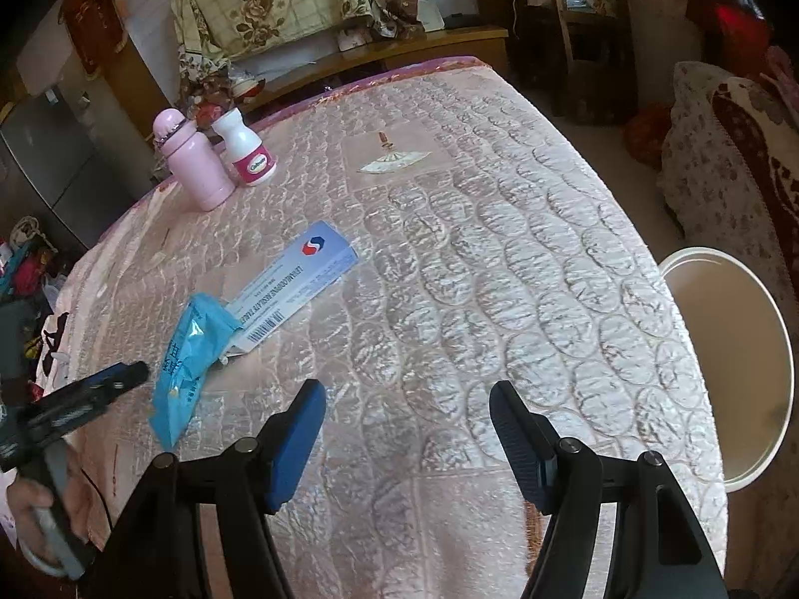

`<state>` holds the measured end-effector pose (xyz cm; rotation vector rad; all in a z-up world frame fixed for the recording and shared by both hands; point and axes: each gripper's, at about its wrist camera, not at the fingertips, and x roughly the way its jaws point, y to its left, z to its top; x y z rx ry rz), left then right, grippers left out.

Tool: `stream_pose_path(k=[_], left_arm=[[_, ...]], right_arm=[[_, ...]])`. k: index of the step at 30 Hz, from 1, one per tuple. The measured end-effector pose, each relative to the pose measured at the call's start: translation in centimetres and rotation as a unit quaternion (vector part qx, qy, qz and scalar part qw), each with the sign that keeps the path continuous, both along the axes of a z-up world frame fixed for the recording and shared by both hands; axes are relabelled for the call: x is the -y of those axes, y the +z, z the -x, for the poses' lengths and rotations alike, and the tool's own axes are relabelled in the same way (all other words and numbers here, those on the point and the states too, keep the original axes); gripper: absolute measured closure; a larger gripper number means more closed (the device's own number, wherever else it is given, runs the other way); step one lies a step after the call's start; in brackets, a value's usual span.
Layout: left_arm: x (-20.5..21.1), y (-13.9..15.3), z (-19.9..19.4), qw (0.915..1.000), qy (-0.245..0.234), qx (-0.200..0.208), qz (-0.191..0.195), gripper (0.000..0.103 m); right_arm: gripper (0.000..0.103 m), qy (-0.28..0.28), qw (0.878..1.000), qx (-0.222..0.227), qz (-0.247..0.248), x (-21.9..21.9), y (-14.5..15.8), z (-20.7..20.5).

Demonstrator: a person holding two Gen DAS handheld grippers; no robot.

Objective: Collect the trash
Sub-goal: 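Grasp the blue packet with the left tool while the right grasps the white medicine box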

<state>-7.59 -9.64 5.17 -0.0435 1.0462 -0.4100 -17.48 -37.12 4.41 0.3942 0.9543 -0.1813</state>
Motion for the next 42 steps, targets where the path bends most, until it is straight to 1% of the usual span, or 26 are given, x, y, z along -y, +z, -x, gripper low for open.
stream_pose_path(k=[1,2,3,6,10,11,12,13,14,16,17,20,22,25,26,28,30,31,33,35,37,39,40,41,42], left_arm=[[0.2,0.4,0.2,0.9998,-0.001,0.003,0.018,0.022],[0.6,0.7,0.4,0.9994,-0.011,0.009,0.033,0.021],[1.4,0.8,0.2,0.9992,-0.019,0.012,0.035,0.019],[4.3,-0.1,-0.2,0.9984,-0.055,0.012,0.011,0.017],[7.6,-2.7,-1.1,0.9952,-0.086,0.007,-0.045,0.017],[8.0,-3.2,-1.3,0.9947,-0.086,0.01,-0.056,0.018],[8.2,-3.2,-1.1,0.9948,-0.08,0.013,-0.061,0.029],[7.9,-3.4,-1.5,0.9956,-0.069,0.012,-0.062,0.042],[7.3,-3.3,-1.9,0.9969,-0.057,0.007,-0.055,0.042],[6.1,-2.9,-2.5,0.9983,-0.036,0.003,-0.045,0.045],[5.3,-2.5,-2.7,0.9985,-0.027,0.008,-0.047,0.046],[3.1,-1.7,-2.7,0.9986,-0.008,0.021,-0.048,0.046],[1.7,-1.5,-2.9,0.9985,0.001,0.025,-0.049,0.046],[0.2,-1.6,-3.4,0.9984,0.017,0.026,-0.048,0.046],[-0.3,-1.7,-3.6,0.9984,0.023,0.024,-0.046,0.046],[-0.9,-1.8,-3.8,0.9985,0.03,0.021,-0.042,0.046],[-1.5,-1.6,-3.4,0.9985,0.034,0.021,-0.038,0.046],[-1.6,-1.6,-3.4,0.9986,0.034,0.021,-0.035,0.046],[-1.5,-1.8,-3.4,0.9987,0.034,0.02,-0.033,0.046],[-1.3,-2.0,-3.4,0.9988,0.034,0.02,-0.03,0.046],[-1.2,-2.1,-3.3,0.9988,0.035,0.021,-0.028,0.046],[-1.1,-2.3,-3.2,0.9987,0.038,0.021,-0.026,0.046],[-1.0,-2.2,-3.0,0.9988,0.037,0.019,-0.024,0.046],[-0.8,-2.2,-2.8,0.9989,0.036,0.018,-0.024,0.046],[-0.6,-2.2,-2.7,0.9989,0.035,0.018,-0.024,0.046]], right_arm=[[0.031,0.001,1.0,0.0,0.0,-0.1,0.0,0.0],[0.031,0.003,1.0,0.0,0.0,-0.4,0.0,-0.1],[0.031,0.006,1.0,0.001,0.001,-0.6,0.1,-0.1],[0.031,0.014,1.0,0.005,0.0,-1.1,0.3,-0.2],[0.031,0.02,1.0,0.001,0.0,-1.6,0.3,-0.9],[0.031,0.019,1.0,-0.003,-0.003,-1.5,0.2,-1.3],[0.031,0.018,1.0,-0.004,-0.005,-1.5,0.1,-1.6],[0.031,0.015,1.0,-0.006,-0.009,-1.4,-0.1,-2.1],[0.031,0.015,1.0,-0.008,-0.013,-1.4,-0.3,-2.6],[0.031,0.019,1.0,-0.017,-0.016,-1.5,-0.9,-4.3],[0.031,0.02,0.999,-0.024,-0.012,-1.6,-1.2,-5.1],[0.032,0.018,0.998,-0.053,0.028,-2.2,-2.6,-8.6],[0.033,0.023,0.997,-0.045,0.052,-2.7,-2.6,-10.8],[0.033,0.036,0.998,-0.036,0.045,-3.5,-2.9,-14.0],[0.033,0.04,0.997,-0.04,0.045,-3.9,-2.9,-15.2],[0.033,0.032,0.998,-0.041,0.039,-4.0,-2.6,-15.7],[0.032,0.006,1.0,-0.02,0.016,-3.8,-1.7,-15.1],[0.03,-0.001,1.0,-0.005,-0.003,-4.0,-1.3,-14.7],[0.03,0.009,1.0,0.003,-0.015,-4.7,-1.1,-14.9],[0.03,0.04,0.999,-0.015,0.003,-6.8,-1.8,-16.4],[0.03,0.057,0.998,-0.032,0.022,-8.3,-2.9,-17.6],[0.03,0.065,0.998,-0.02,0.017,-8.8,-3.1,-17.6],[0.038,0.072,0.996,-0.028,0.037,-9.4,-3.4,-17.8],[0.055,0.079,0.995,-0.027,0.052,-9.7,-3.4,-17.7],[0.056,0.085,0.994,-0.027,0.058,-9.8,-3.4,-17.5]])
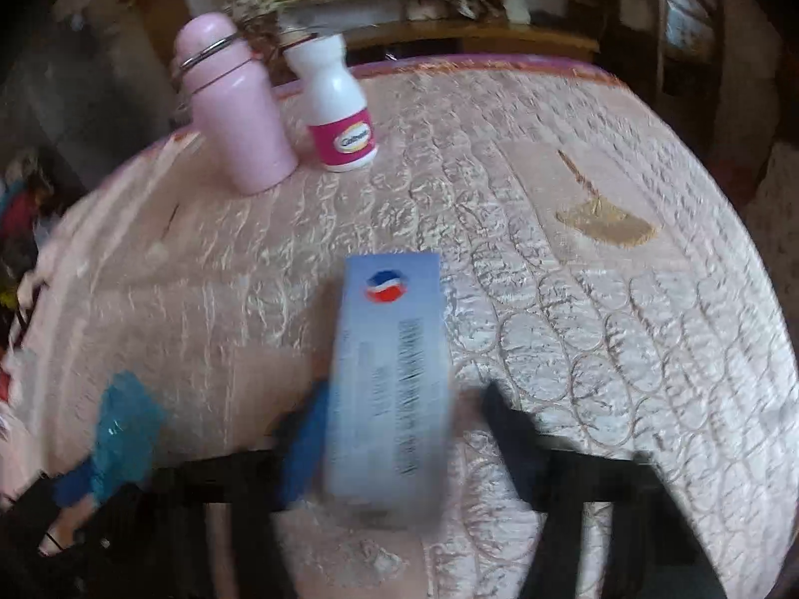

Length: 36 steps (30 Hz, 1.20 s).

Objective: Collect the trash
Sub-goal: 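Grasp the blue packet with the left tool while the right grasps the white medicine box, then carry the blue packet and white medicine box over the white bucket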

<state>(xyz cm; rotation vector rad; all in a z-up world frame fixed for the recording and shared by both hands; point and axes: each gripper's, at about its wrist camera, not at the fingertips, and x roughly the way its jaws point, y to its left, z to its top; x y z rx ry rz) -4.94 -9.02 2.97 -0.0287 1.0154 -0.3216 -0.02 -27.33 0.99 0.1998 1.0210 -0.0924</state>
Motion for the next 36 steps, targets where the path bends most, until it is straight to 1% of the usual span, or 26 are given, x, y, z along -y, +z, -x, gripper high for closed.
stream_pose_path(k=[3,6,8,9,12,16,21,27,32,36], left_arm=[[0.6,0.6,0.8,1.0,-0.006,0.004,0.004,0.047],[1.9,1.6,2.1,0.9996,-0.021,0.016,0.009,0.047],[2.9,2.1,2.8,0.9992,-0.032,0.02,0.012,0.047],[3.5,2.3,3.3,0.9989,-0.039,0.021,0.013,0.047],[5.5,2.9,4.7,0.9978,-0.059,0.025,0.017,0.047],[8.7,3.8,6.7,0.9952,-0.091,0.026,0.025,0.047],[12.7,4.5,9.0,0.9902,-0.134,0.023,0.034,0.047],[18.1,5.2,11.4,0.9824,-0.182,0.029,0.031,0.047],[22.6,5.5,12.7,0.9757,-0.214,0.03,0.036,0.047],[26.4,5.8,13.9,0.969,-0.242,0.033,0.037,0.047]], right_arm=[[0.056,0.005,1.0,0.003,-0.014,0.9,0.4,1.7],[0.056,0.004,1.0,0.02,-0.013,1.9,1.6,4.5],[0.056,0.0,0.999,0.032,-0.014,3.0,2.4,7.1],[0.056,-0.002,0.999,0.035,-0.012,3.3,2.9,7.3],[0.056,-0.014,0.999,0.05,-0.005,4.9,4.4,11.1],[0.056,-0.036,0.997,0.063,0.009,6.6,5.7,14.6],[0.056,-0.076,0.994,0.075,0.018,9.9,6.8,18.8],[0.055,-0.119,0.989,0.082,0.018,13.7,7.4,23.1],[0.056,-0.161,0.983,0.084,0.022,17.7,7.7,26.6],[0.055,-0.197,0.977,0.082,0.017,21.0,7.3,29.2]])
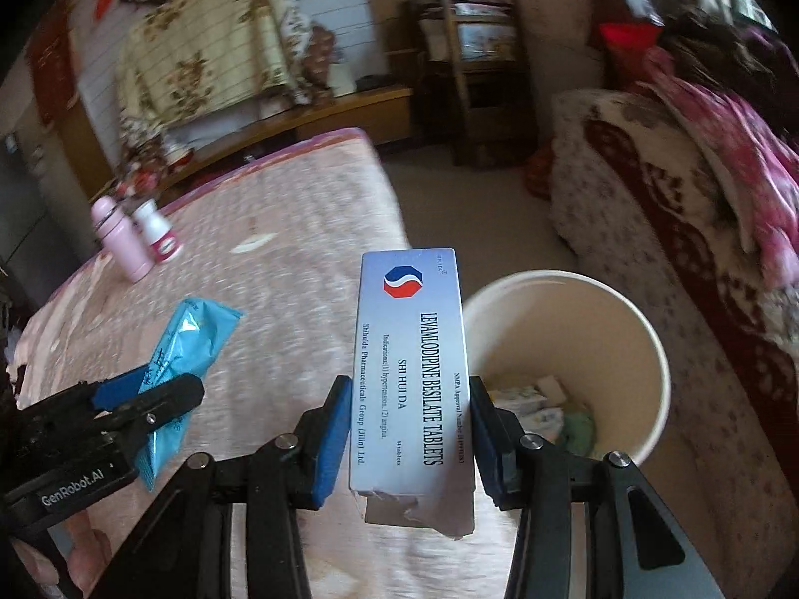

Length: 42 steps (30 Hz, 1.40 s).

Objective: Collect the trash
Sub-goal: 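Carry the blue packet and white medicine box over the white bucket, then open both tools to drop the packet and box into the bucket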

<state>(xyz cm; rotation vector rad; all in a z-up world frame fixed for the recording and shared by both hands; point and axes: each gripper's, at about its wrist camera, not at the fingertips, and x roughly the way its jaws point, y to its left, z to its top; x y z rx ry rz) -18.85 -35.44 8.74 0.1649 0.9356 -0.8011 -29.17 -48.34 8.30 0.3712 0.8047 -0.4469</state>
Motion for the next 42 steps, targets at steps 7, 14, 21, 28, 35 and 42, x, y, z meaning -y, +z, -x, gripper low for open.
stream_pose_path(k=[7,14,21,28,35,42], left_arm=[[5.9,-0.6,1.2,0.9994,-0.035,0.002,-0.008,0.047],[8.9,-1.5,1.4,0.9987,-0.046,0.006,-0.019,0.047],[10.7,-1.8,1.0,0.9983,-0.054,0.008,-0.021,0.047],[11.6,-2.4,0.7,0.9981,-0.057,0.005,-0.023,0.047],[12.2,-3.0,0.5,0.9977,-0.063,-0.001,-0.025,0.047],[12.9,-3.2,0.5,0.997,-0.074,0.002,-0.022,0.047]], right_arm=[[0.055,-0.057,0.998,-0.004,-0.011,4.7,-1.1,3.3],[0.055,-0.094,0.995,-0.009,-0.018,7.8,-1.9,4.6],[0.055,-0.111,0.993,-0.014,-0.033,9.5,-3.2,4.6],[0.055,-0.118,0.992,-0.019,-0.037,10.3,-4.4,4.2],[0.055,-0.124,0.991,-0.017,-0.046,10.7,-4.8,4.1],[0.055,-0.131,0.99,-0.017,-0.049,11.1,-5.1,4.1]])
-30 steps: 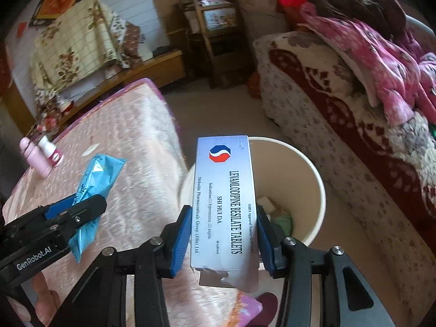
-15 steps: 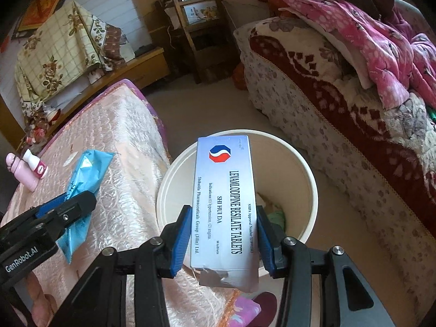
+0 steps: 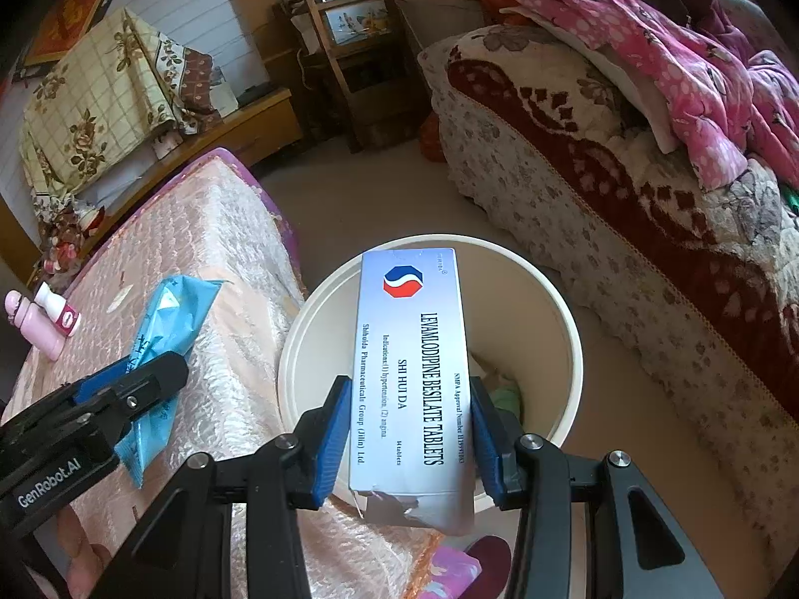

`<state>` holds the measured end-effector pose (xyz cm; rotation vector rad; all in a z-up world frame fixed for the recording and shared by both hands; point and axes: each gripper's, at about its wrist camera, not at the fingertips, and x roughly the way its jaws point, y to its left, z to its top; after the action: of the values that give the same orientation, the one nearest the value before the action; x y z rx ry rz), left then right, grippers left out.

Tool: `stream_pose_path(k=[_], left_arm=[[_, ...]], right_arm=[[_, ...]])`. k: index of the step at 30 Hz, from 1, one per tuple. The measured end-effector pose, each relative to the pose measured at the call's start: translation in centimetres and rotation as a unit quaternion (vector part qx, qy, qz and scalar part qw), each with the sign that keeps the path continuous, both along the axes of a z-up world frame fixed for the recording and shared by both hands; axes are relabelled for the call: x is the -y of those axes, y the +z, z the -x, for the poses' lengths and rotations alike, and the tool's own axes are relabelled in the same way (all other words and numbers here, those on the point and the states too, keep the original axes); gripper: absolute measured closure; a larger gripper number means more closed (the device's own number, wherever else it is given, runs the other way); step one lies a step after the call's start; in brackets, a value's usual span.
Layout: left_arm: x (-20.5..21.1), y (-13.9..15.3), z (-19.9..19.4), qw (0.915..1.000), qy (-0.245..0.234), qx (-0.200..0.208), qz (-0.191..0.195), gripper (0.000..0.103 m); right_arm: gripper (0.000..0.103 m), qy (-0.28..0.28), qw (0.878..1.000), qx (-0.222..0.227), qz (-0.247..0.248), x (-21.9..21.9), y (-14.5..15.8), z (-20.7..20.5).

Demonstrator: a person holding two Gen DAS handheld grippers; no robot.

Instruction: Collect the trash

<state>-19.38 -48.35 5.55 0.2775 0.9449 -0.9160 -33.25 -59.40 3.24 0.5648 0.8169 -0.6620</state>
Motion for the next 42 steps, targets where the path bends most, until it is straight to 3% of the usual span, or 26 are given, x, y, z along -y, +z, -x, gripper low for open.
stream_pose_path(k=[19,21,32,42], left_arm=[[0.8,-1.1,-0.1,0.9996,-0.018,-0.017,0.012,0.045],[0.8,-1.1,-0.2,0.9993,-0.022,-0.025,0.016,0.041],[-1.3,-0.4,-0.2,0.9988,-0.013,-0.024,0.042,0.02],[-6.1,2.8,1.3,0.9966,0.015,0.057,0.057,0.02]], right_arm=[[0.05,-0.029,0.999,0.008,-0.015,1.4,-0.9,0.2],[0.042,-0.032,0.999,0.011,-0.015,1.5,-0.9,0.4],[0.042,-0.067,0.997,0.026,-0.001,1.2,0.6,2.3],[0.042,-0.047,0.996,0.048,0.053,-2.3,3.7,3.0]])
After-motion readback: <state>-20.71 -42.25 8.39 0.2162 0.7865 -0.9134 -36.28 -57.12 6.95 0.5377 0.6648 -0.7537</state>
